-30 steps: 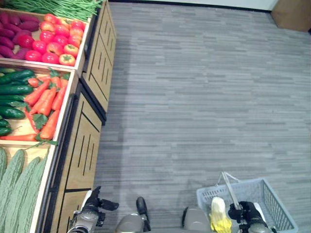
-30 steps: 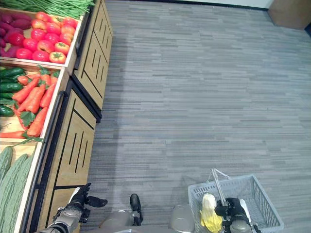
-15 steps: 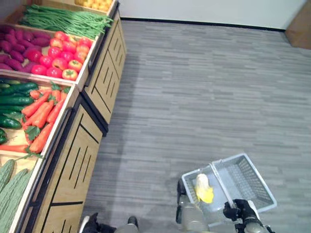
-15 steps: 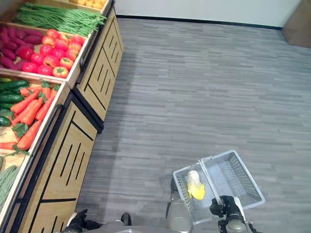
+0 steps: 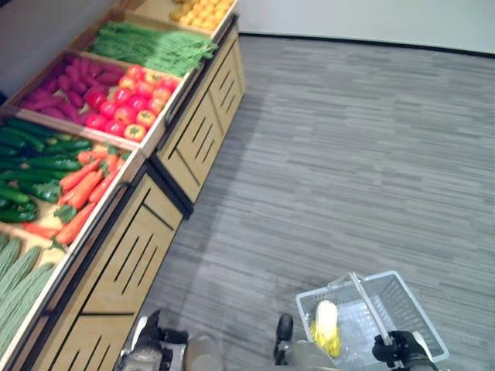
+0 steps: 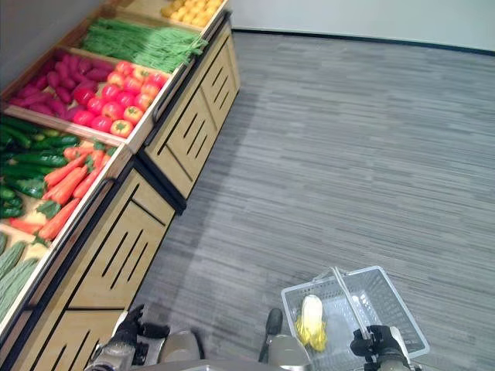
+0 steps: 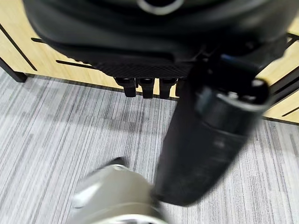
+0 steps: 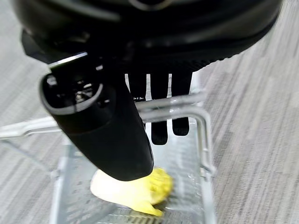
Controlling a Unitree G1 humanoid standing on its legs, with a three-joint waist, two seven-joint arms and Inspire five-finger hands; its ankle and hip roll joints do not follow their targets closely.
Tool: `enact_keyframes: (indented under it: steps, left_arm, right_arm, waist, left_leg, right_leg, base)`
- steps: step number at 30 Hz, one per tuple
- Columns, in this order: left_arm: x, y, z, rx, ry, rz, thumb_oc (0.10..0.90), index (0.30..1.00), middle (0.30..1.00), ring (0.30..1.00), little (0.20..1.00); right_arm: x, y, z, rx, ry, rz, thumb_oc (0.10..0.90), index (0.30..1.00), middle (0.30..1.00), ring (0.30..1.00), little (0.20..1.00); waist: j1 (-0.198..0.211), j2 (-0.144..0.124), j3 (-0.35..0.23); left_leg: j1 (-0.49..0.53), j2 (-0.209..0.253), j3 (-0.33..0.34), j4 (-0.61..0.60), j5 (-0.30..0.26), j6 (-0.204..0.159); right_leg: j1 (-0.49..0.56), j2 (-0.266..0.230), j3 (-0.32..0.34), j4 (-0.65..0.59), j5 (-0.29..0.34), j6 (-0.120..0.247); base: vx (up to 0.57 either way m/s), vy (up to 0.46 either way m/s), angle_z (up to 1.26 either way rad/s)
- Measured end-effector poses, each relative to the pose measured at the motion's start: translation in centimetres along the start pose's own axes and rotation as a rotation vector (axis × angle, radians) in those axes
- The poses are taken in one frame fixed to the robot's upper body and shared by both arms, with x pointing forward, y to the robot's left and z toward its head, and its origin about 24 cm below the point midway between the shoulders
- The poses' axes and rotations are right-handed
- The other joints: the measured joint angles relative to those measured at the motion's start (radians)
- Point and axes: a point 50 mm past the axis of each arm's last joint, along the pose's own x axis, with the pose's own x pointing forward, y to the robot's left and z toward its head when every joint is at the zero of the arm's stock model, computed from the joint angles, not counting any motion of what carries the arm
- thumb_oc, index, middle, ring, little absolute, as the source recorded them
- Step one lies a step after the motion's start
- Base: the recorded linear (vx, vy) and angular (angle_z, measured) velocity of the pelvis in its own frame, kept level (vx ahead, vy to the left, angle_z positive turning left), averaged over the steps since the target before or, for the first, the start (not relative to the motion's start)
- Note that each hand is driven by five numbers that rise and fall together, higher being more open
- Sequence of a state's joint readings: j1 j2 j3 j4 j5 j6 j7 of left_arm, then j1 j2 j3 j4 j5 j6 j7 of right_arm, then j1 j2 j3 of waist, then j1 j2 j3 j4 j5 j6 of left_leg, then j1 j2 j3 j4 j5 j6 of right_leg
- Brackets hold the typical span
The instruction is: Get the vegetables into the basket
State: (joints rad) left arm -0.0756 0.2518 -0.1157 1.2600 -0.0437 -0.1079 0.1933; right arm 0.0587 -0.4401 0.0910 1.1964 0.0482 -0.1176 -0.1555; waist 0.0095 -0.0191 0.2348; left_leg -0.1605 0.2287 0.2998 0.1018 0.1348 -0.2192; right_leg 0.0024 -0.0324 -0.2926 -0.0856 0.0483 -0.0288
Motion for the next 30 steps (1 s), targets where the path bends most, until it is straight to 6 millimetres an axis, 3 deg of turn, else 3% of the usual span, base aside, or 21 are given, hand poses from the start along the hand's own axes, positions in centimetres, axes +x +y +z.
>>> enact_keyframes:
  steps: [4,7,8,10,11,12,13,17,19,21,23,24,25,26,28,30]
  left_arm:
    - [0.2,0.0,1.0,0.004,-0.022,0.003,0.900,1.000,1.000,1.000,1.000]
    - [0.2,0.1,0.4,0.006,0.003,0.008,0.900,1.000,1.000,1.000,1.000]
    - [0.1,0.1,0.1,0.003,0.011,0.007,0.900,1.000,1.000,1.000,1.000]
    - [0.0,0.0,-0.3,0.007,0.026,0.003,0.900,1.000,1.000,1.000,1.000]
    - [-0.1,-0.1,-0.6,0.018,0.036,-0.001,0.900,1.000,1.000,1.000,1.000]
    - [0.1,0.3,-0.2,0.031,0.026,0.008,0.900,1.000,1.000,1.000,1.000]
    - [0.1,0.4,0.1,0.042,0.020,0.008,0.900,1.000,1.000,1.000,1.000]
    - [0.2,0.1,0.5,0.091,-0.004,-0.010,0.900,1.000,1.000,1.000,1.000]
    - [0.3,0.3,0.8,0.098,-0.011,-0.008,0.900,1.000,1.000,1.000,1.000]
    - [0.3,0.4,0.9,0.102,-0.013,-0.007,0.900,1.000,1.000,1.000,1.000]
    - [0.3,0.3,0.8,0.132,-0.017,-0.017,0.900,1.000,1.000,1.000,1.000]
    - [0.3,0.5,0.8,0.138,-0.017,-0.015,0.900,1.000,1.000,1.000,1.000]
    - [0.3,0.7,0.8,0.138,-0.014,-0.010,0.900,1.000,1.000,1.000,1.000]
    - [0.3,0.9,0.7,0.139,-0.010,-0.004,0.900,1.000,1.000,1.000,1.000]
    - [0.3,1.1,0.5,0.135,-0.004,0.003,0.900,1.000,1.000,1.000,1.000]
    - [0.3,1.1,0.4,0.131,0.000,0.007,0.900,1.000,1.000,1.000,1.000]
  right_arm:
    - [0.1,0.8,1.1,0.001,-0.041,0.013,0.400,0.300,0.300,0.300,0.300]
    - [0.0,0.8,0.7,-0.003,-0.024,0.015,0.400,0.300,0.300,0.300,0.300]
    - [0.0,0.8,0.4,-0.005,-0.017,0.014,0.400,0.300,0.300,0.300,0.300]
    - [-0.1,0.9,0.1,-0.006,-0.004,0.016,0.400,0.300,0.300,0.300,0.300]
    - [-0.1,1.0,-0.1,-0.003,0.002,0.017,0.400,0.300,0.300,0.300,0.300]
    - [-0.3,1.7,-0.4,0.004,0.014,0.036,0.400,0.300,0.300,0.300,0.300]
    - [-0.3,2.2,-0.4,0.010,0.018,0.049,0.400,0.300,0.300,0.300,0.300]
    - [-0.5,3.0,-0.8,0.021,0.040,0.064,0.400,0.300,0.300,0.300,0.300]
    - [-0.1,2.8,0.6,0.024,0.009,0.058,0.400,0.300,0.300,0.300,0.300]
    - [0.1,2.8,1.6,0.015,-0.028,0.059,0.400,0.300,0.300,0.300,0.300]
    - [0.1,2.6,1.9,-0.006,-0.037,0.055,0.400,0.300,0.300,0.300,0.300]
    - [0.2,2.5,2.0,-0.007,-0.044,0.055,0.400,0.300,0.300,0.300,0.300]
    - [0.1,2.6,1.9,-0.008,-0.048,0.056,0.400,0.300,0.300,0.300,0.300]
    - [0.1,2.6,1.9,-0.012,-0.053,0.061,0.400,0.300,0.300,0.300,0.300]
    - [0.1,2.8,2.2,-0.016,-0.062,0.069,0.400,0.300,0.300,0.300,0.300]
    - [0.0,2.9,1.9,-0.025,-0.056,0.074,0.400,0.300,0.300,0.300,0.300]
  waist:
    - [-0.001,0.008,0.019]
    - [0.009,0.009,0.018]
    - [0.008,0.009,0.019]
    - [0.010,0.010,0.017]
    - [0.006,0.020,0.006]
    - [0.003,-0.017,0.012]
    - [0.004,-0.029,0.012]
    - [0.006,-0.048,-0.010]
    - [0.021,-0.050,-0.021]
    - [0.031,-0.051,-0.026]
    - [0.031,-0.047,-0.032]
    - [0.030,-0.049,-0.035]
    - [0.029,-0.048,-0.043]
    - [0.025,-0.044,-0.043]
    - [0.014,-0.037,-0.042]
    - [-0.001,-0.033,-0.038]
  left_leg:
    - [-0.010,0.017,-0.005,-0.197,0.098,0.005]
    - [0.000,0.028,-0.003,-0.195,0.128,0.013]
    - [0.018,0.025,0.028,-0.196,0.135,0.023]
    - [0.044,0.020,0.058,-0.196,0.140,0.040]
    - [0.062,-0.001,0.077,-0.196,0.124,0.134]
    - [0.069,-0.040,0.095,-0.192,0.110,0.158]
    - [0.076,-0.063,0.106,-0.190,0.091,0.184]
    - [0.109,-0.124,0.117,-0.190,0.040,0.237]
    - [0.117,-0.142,0.138,-0.190,0.013,0.243]
    - [0.139,-0.171,0.151,-0.190,-0.012,0.267]
    - [0.168,-0.181,0.141,-0.190,-0.059,0.262]
    - [0.178,-0.189,0.120,-0.194,-0.085,0.279]
    - [0.182,-0.195,0.103,-0.194,-0.092,0.284]
    - [0.189,-0.194,0.085,-0.191,-0.096,0.286]
    - [0.192,-0.193,0.043,-0.195,-0.098,0.288]
    - [0.206,-0.195,-0.019,-0.195,-0.103,0.283]
  right_leg:
    - [0.065,0.066,0.020,-0.007,-0.048,0.008]
    - [0.114,0.072,0.046,-0.001,-0.063,-0.005]
    - [0.142,0.066,0.067,-0.001,-0.087,0.027]
    - [0.168,0.058,0.083,0.000,-0.095,0.039]
    - [0.180,0.040,0.100,0.000,-0.110,0.063]
    - [0.177,-0.002,0.102,0.011,-0.112,0.077]
    - [0.167,-0.029,0.105,0.041,-0.112,0.088]
    - [0.120,-0.100,0.112,0.192,-0.121,0.127]
    - [0.065,-0.129,0.125,0.293,-0.126,0.145]
    - [0.006,-0.158,0.140,0.441,-0.121,0.165]
    - [-0.054,-0.181,0.168,0.617,-0.108,0.186]
    - [-0.120,-0.195,0.197,0.730,-0.113,0.203]
    - [-0.159,-0.194,0.212,0.748,-0.171,0.208]
    - [-0.176,-0.184,0.209,0.680,-0.200,0.206]
    - [-0.198,-0.166,0.209,0.522,-0.194,0.203]
    - [-0.218,-0.143,0.246,0.293,-0.125,0.201]
  base:
    - [0.36,0.090,-0.23]
    - [0.35,0.154,-0.31]
    - [0.35,0.219,-0.34]
    - [0.28,0.237,-0.39]
    - [0.32,0.332,-0.30]
    - [0.29,0.332,-0.21]
    - [0.15,0.173,0.02]
    - [0.13,0.206,0.03]
    - [0.14,0.273,-0.23]
    - [0.15,0.233,-0.03]
    - [0.16,0.096,0.28]
    - [0.20,0.041,0.29]
    - [0.21,0.000,0.34]
    - [0.21,-0.023,0.47]
    - [0.25,-0.067,0.70]
    - [0.27,-0.096,0.98]
